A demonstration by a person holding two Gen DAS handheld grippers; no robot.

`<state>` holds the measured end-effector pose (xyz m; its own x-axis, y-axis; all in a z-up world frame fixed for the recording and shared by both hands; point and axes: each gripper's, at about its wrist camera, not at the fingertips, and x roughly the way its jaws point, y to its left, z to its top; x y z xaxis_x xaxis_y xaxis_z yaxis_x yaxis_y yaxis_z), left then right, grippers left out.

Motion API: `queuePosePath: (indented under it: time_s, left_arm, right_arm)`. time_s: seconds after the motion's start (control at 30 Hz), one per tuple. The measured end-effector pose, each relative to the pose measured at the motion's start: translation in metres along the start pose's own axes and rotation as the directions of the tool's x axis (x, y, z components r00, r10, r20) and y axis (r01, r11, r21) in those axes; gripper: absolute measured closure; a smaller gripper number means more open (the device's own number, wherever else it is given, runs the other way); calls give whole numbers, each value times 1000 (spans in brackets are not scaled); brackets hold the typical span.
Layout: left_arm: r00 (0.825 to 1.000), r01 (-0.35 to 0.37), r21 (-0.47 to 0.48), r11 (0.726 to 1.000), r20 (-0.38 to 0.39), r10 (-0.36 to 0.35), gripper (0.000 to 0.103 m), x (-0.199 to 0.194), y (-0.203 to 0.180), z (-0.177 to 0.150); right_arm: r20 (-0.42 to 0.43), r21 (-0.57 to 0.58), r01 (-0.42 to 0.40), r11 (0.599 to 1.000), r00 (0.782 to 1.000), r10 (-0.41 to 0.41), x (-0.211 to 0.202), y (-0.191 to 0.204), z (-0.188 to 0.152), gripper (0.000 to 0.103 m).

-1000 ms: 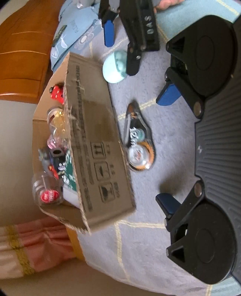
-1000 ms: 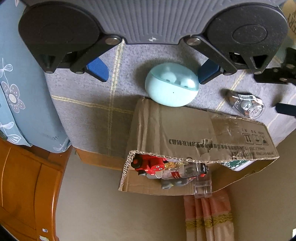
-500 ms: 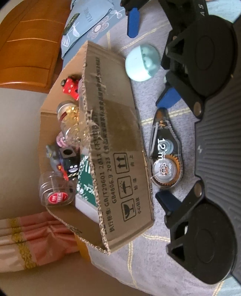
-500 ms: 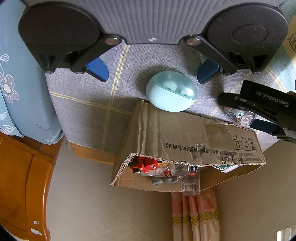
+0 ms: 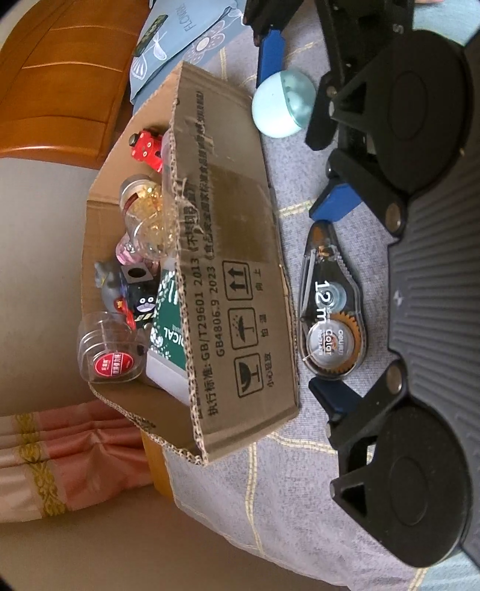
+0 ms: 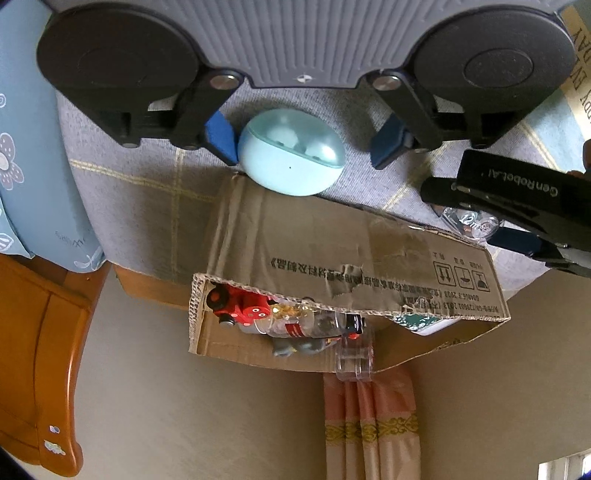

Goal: Organize rigid objects
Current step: 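Close the left tool on the correction tape while the right tool grasps the mint-green case, then carry the tape and mint-green case over the box and open both tools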

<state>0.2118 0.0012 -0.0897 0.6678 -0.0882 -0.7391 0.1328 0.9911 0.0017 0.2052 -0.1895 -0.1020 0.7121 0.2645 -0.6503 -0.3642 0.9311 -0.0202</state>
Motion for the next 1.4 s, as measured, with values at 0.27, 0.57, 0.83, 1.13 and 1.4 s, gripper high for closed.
queuePosePath:
  time_s: [0.27, 0.57, 0.83, 1.13, 1.4]
  left_arm:
    - [1000, 9, 61, 998, -19, -8, 14, -4, 0, 0]
    - [997, 36, 163, 986, -69, -25, 14, -22, 6, 0]
    - [989, 136, 231, 963, -95, -116, 14, -60, 11, 21]
    - [992, 127, 277, 952, -21, -126, 14, -82, 10, 72]
    - [994, 108, 232, 967, 7, -113, 14, -53, 13, 120]
  right_arm:
    - [-47, -12, -3, 1000, 999, 2, 0, 0, 8, 37]
    - [-105, -78, -42, 996, 994, 33, -14, 3, 13, 37]
    - [-133, -133, -99, 986, 988, 82, -42, 2, 28, 37]
    - [-128, -176, -117, 977, 987, 95, -65, 0, 57, 37]
    - [-78, -180, -95, 979, 994, 82, -69, -9, 99, 37]
